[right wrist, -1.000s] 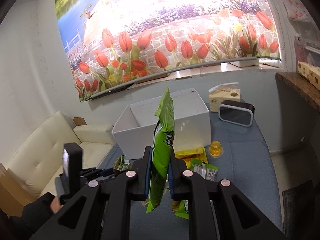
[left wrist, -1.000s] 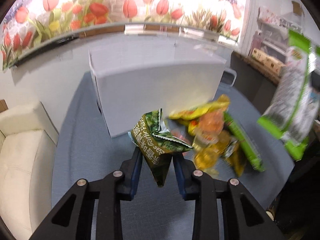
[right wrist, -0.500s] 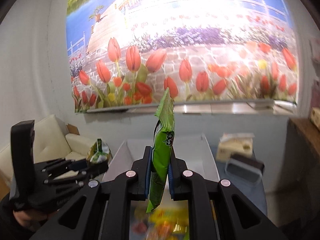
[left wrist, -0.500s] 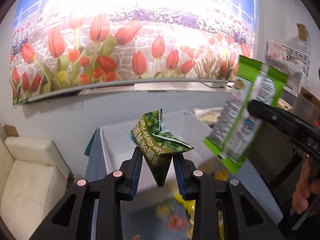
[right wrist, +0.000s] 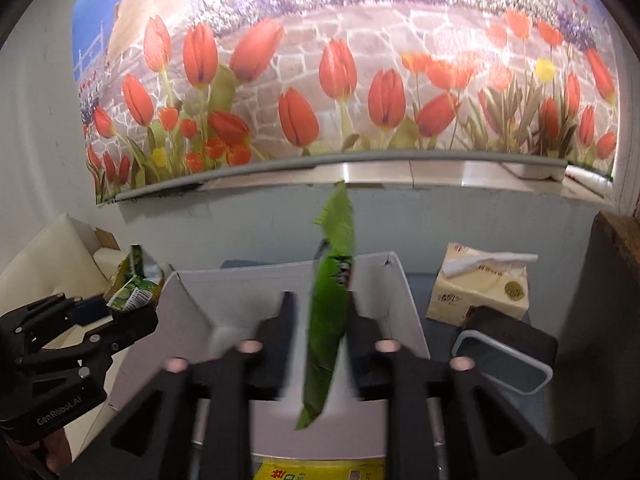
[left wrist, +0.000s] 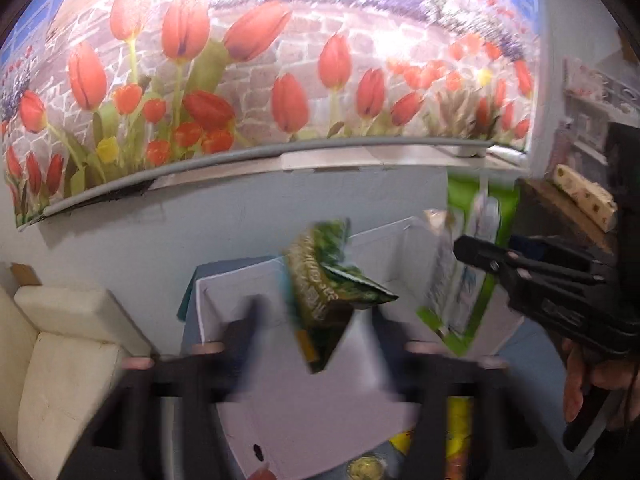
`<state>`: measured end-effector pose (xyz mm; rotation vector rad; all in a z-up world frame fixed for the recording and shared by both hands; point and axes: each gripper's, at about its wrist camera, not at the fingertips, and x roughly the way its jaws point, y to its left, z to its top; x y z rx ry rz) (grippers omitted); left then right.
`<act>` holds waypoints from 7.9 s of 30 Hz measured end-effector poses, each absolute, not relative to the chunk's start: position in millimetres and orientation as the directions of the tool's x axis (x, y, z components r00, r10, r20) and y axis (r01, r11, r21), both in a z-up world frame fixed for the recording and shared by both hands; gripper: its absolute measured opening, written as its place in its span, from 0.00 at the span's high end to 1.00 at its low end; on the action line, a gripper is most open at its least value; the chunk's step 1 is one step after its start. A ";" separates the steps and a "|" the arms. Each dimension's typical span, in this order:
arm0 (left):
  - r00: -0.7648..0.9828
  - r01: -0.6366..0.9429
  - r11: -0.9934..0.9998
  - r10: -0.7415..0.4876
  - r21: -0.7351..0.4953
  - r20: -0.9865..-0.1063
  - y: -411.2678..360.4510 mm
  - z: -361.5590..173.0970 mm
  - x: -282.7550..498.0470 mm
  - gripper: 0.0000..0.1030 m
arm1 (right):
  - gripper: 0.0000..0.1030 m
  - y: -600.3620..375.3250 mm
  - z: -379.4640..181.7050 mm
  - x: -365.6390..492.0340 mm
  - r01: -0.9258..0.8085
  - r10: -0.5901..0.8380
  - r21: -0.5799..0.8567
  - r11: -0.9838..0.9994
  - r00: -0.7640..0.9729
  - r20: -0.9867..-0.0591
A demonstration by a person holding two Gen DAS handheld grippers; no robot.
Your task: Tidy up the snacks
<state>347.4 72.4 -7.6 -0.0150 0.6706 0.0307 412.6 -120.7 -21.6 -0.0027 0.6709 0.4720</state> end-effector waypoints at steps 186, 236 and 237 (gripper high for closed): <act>0.733 0.091 0.988 -0.153 -0.127 -0.663 24.6 -85.1 142.7 0.00 | 0.48 -224.0 -167.8 359.4 -0.250 0.269 0.148 0.957 0.569 -0.777; 0.674 0.063 0.990 -0.138 -0.129 -0.726 22.3 -126.8 183.6 0.00 | 0.40 -238.1 -168.3 336.3 -0.321 0.304 0.138 0.937 0.553 -0.775; 0.674 0.064 0.989 -0.139 -0.130 -0.726 22.4 -127.1 183.6 0.00 | 0.40 -238.7 -168.3 340.7 -0.315 0.311 0.151 0.937 0.554 -0.772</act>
